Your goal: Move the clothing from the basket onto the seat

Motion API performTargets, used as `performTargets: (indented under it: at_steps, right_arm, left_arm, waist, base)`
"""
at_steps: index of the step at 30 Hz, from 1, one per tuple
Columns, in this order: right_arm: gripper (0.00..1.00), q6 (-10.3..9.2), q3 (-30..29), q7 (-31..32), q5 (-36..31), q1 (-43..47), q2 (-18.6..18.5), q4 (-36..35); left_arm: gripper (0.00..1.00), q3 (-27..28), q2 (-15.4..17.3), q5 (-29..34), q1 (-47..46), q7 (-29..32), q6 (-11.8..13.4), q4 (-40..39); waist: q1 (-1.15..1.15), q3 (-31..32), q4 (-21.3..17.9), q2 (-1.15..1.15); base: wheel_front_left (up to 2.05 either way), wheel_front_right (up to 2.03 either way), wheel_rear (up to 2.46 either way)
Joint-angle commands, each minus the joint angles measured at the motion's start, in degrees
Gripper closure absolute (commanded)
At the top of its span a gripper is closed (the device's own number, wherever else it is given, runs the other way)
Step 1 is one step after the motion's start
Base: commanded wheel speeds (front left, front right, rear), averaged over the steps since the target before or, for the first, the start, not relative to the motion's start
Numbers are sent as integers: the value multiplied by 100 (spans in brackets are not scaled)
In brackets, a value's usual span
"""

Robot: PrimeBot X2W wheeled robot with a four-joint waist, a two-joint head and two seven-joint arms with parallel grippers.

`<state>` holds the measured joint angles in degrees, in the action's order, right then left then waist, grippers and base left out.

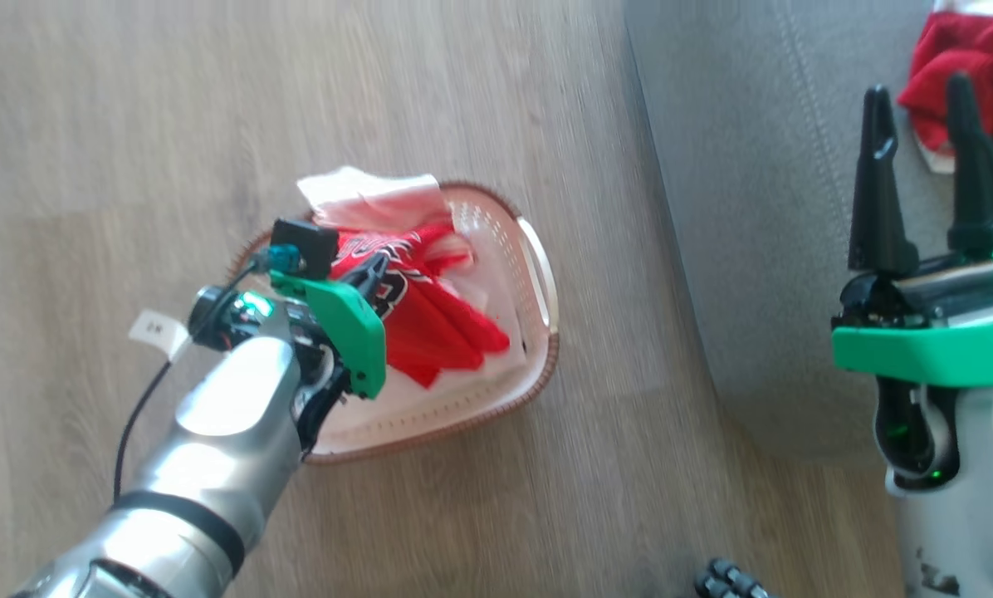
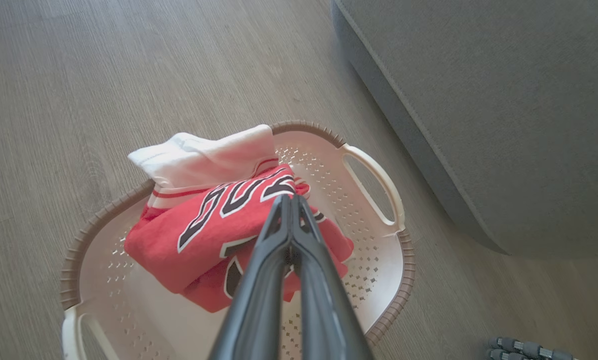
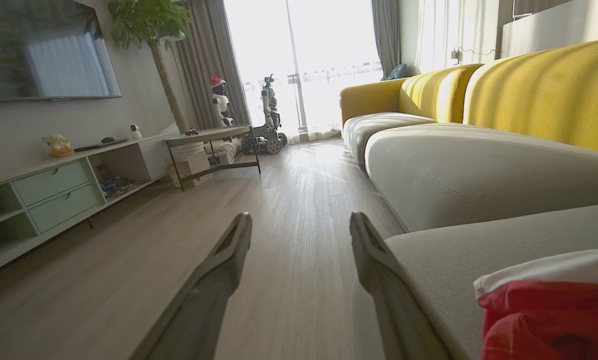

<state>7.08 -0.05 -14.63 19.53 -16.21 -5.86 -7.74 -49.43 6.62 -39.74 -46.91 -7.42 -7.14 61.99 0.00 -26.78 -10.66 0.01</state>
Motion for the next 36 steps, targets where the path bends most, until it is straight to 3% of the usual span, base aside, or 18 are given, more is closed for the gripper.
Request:
performTargets:
  at_steps: [1, 14, 15, 16, 20, 22, 25, 26, 29, 30, 36]
  right_arm:
    - [0, 41, 83, -37, 62, 154, -111, -115]
    - [0, 41, 122, 40, 180, 564, -289, 65]
    - [0, 41, 122, 52, 183, 594, -287, 63]
    - [0, 41, 121, 62, 185, 622, -287, 62]
    - [0, 41, 106, 100, 219, 710, -315, 83]
    - [0, 41, 89, 117, 232, 752, -325, 85]
    - [0, 41, 73, 138, 239, 821, -331, 86]
    - [0, 41, 73, 138, 239, 821, -331, 86]
    - [0, 41, 52, 162, 242, 899, -336, 81]
    - [0, 41, 46, 172, 246, 925, -341, 79]
    - [0, 41, -8, 237, 249, 1079, -366, 32]
  left_arm:
    - [100, 89, 116, -105, 26, -168, -35, -212]
    - [100, 186, 327, -530, 419, -556, 4, -961]
    - [79, 194, 353, -528, 434, -562, 39, -1044]
    - [65, 193, 382, -524, 451, -557, 74, -1128]
    - [60, 226, 502, -548, 544, -514, 230, -1577]
    - [51, 243, 597, -537, 588, -491, 344, -1873]
    - [27, 295, 774, -542, 690, -430, 550, -2406]
    - [27, 295, 774, -542, 690, -430, 550, -2406]
    - [4, 380, 1029, -554, 832, -334, 812, -3026]
    - [0, 414, 1128, -563, 892, -292, 902, -3244]
    - [0, 684, 1807, -627, 1391, -85, 1524, -4547]
  waist:
    - [0, 533, 208, -1]
    - [0, 1511, 409, -1]
    - [0, 1555, 415, -1]
    - [0, 1599, 422, -1]
    - [0, 1787, 453, -1]
    - [0, 1873, 472, -1]
    - [0, 2010, 521, -1]
    - [0, 2010, 521, -1]
    - [0, 2137, 592, -1]
    - [0, 2175, 617, -1]
    - [0, 2361, 767, -1]
  base:
    - [0, 0, 0]
    - [0, 0, 0]
    - [0, 0, 0]
    - [0, 0, 0]
    - [0, 0, 0]
    - [0, 0, 0]
    - [0, 0, 0]
    - [0, 0, 0]
    - [0, 0, 0]
    - [0, 0, 0]
    - [0, 0, 0]
